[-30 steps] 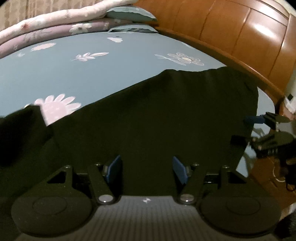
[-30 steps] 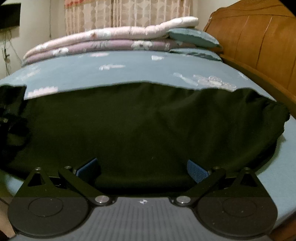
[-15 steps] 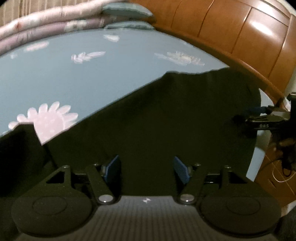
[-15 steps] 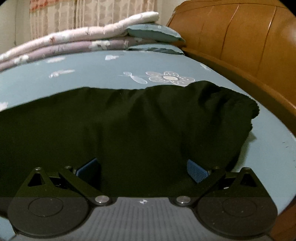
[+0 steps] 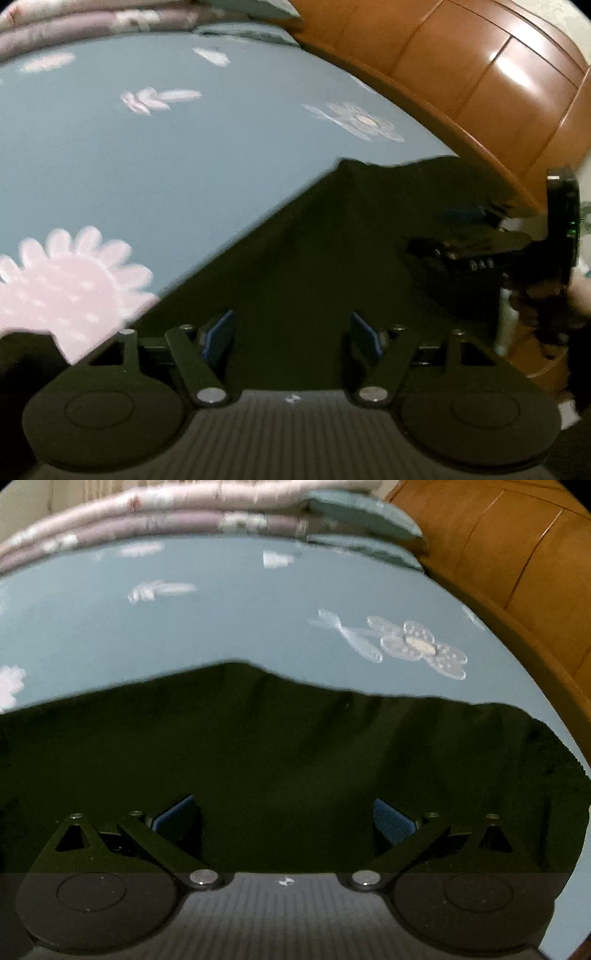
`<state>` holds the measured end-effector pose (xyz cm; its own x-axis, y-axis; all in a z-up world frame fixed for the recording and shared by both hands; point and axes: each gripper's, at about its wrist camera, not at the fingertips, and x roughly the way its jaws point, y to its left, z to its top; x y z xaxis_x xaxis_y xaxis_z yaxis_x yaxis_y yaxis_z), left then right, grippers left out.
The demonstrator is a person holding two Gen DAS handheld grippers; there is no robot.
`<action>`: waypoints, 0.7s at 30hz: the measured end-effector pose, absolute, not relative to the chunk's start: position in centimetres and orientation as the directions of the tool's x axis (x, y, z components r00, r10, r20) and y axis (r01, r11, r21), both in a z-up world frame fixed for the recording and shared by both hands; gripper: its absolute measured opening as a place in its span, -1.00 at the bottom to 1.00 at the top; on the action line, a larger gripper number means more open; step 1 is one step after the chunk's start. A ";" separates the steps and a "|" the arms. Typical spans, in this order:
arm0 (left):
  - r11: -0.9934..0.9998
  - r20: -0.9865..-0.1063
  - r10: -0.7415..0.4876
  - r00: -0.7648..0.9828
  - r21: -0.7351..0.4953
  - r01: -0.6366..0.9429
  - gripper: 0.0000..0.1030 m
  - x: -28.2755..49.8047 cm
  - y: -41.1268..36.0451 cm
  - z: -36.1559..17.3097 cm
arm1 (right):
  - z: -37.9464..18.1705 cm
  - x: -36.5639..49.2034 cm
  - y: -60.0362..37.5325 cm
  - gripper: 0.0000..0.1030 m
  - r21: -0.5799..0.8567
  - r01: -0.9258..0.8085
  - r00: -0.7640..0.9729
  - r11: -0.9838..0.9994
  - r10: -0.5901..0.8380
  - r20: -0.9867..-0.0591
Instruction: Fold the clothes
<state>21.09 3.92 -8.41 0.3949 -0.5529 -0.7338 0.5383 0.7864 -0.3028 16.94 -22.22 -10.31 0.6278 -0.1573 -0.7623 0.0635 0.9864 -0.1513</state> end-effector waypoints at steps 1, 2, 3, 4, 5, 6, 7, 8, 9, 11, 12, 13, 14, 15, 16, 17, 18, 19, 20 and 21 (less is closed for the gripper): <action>0.790 -0.730 -0.548 0.407 -0.293 0.539 0.36 21.4 4.1 -8.5 | -10.5 17.0 -22.0 1.00 -0.158 0.066 0.621 0.985 -0.165 -0.766; 0.793 -0.731 -0.547 0.408 -0.296 0.533 0.35 21.9 4.2 -8.6 | -10.5 17.1 -22.0 1.00 -0.145 0.078 0.610 0.986 -0.163 -0.776; 0.793 -0.730 -0.550 0.406 -0.302 0.529 0.36 22.4 4.2 -8.7 | -10.6 17.2 -22.0 1.00 -0.133 0.090 0.599 0.987 -0.160 -0.785; 0.785 -0.727 -0.560 0.398 -0.312 0.535 0.36 22.7 4.2 -8.6 | -10.7 17.4 -22.0 1.00 -0.119 0.102 0.588 0.988 -0.156 -0.793; 0.777 -0.724 -0.568 0.391 -0.315 0.546 0.37 22.9 4.1 -8.5 | -10.8 17.6 -22.3 1.00 -0.097 0.122 0.581 0.988 -0.150 -0.800; 0.769 -0.723 -0.575 0.384 -0.318 0.554 0.38 23.1 4.1 -8.5 | -10.9 17.8 -22.5 1.00 -0.078 0.141 0.573 0.987 -0.146 -0.807; 0.765 -0.723 -0.579 0.377 -0.323 0.557 0.38 23.4 4.3 -8.5 | -10.8 18.0 -22.4 1.00 -0.082 0.157 0.563 0.984 -0.157 -0.811; 0.761 -0.724 -0.583 0.370 -0.328 0.559 0.38 23.6 4.4 -8.5 | -10.7 18.1 -22.3 1.00 -0.087 0.171 0.553 0.982 -0.168 -0.816; 0.759 -0.724 -0.587 0.362 -0.336 0.558 0.38 23.9 4.5 -8.5 | -10.4 18.1 -21.9 1.00 -0.103 0.174 0.544 0.979 -0.183 -0.819; 0.758 -0.722 -0.598 0.347 -0.368 0.539 0.36 24.5 4.9 -8.2 | -9.8 18.3 -21.1 1.00 -0.137 0.168 0.535 0.976 -0.207 -0.819; 0.751 -0.713 -0.611 0.344 -0.387 0.535 0.36 24.8 5.1 -7.9 | -9.3 18.2 -20.7 1.00 -0.147 0.154 0.538 0.977 -0.208 -0.817; 0.739 -0.699 -0.631 0.337 -0.409 0.535 0.36 25.0 5.1 -7.6 | -8.6 18.0 -20.4 1.00 -0.157 0.138 0.544 0.978 -0.207 -0.813; 0.725 -0.687 -0.649 0.326 -0.431 0.537 0.38 25.3 4.9 -7.3 | -7.9 17.7 -20.3 1.00 -0.166 0.131 0.553 0.977 -0.212 -0.806; 0.710 -0.679 -0.665 0.309 -0.449 0.542 0.38 25.7 4.4 -7.3 | -7.2 17.5 -20.3 1.00 -0.171 0.133 0.561 0.976 -0.217 -0.799; 0.696 -0.673 -0.679 0.292 -0.465 0.547 0.38 26.1 3.8 -7.4 | -6.7 17.2 -20.5 1.00 -0.173 0.142 0.567 0.975 -0.223 -0.793; 0.684 -0.673 -0.687 0.275 -0.472 0.555 0.38 26.4 3.0 -7.7 | -6.2 17.0 -20.7 1.00 -0.177 0.160 0.571 0.971 -0.238 -0.786; 0.672 -0.672 -0.694 0.258 -0.475 0.568 0.38 26.5 2.2 -7.9 | -5.7 16.7 -21.0 1.00 -0.180 0.178 0.576 0.967 -0.251 -0.778; 0.657 -0.668 -0.702 0.247 -0.474 0.586 0.38 26.5 1.3 -8.1 | -5.4 16.4 -21.1 1.00 -0.180 0.191 0.584 0.965 -0.259 -0.769; 0.644 -0.666 -0.708 0.237 -0.469 0.604 0.38 26.5 0.4 -8.3 | -5.1 16.0 -21.3 1.00 -0.170 0.195 0.598 0.966 -0.254 -0.760; 0.639 -0.671 -0.704 0.232 -0.457 0.619 0.38 26.4 -0.4 -8.6 | -4.8 15.5 -21.5 1.00 -0.160 0.198 0.611 0.967 -0.249 -0.752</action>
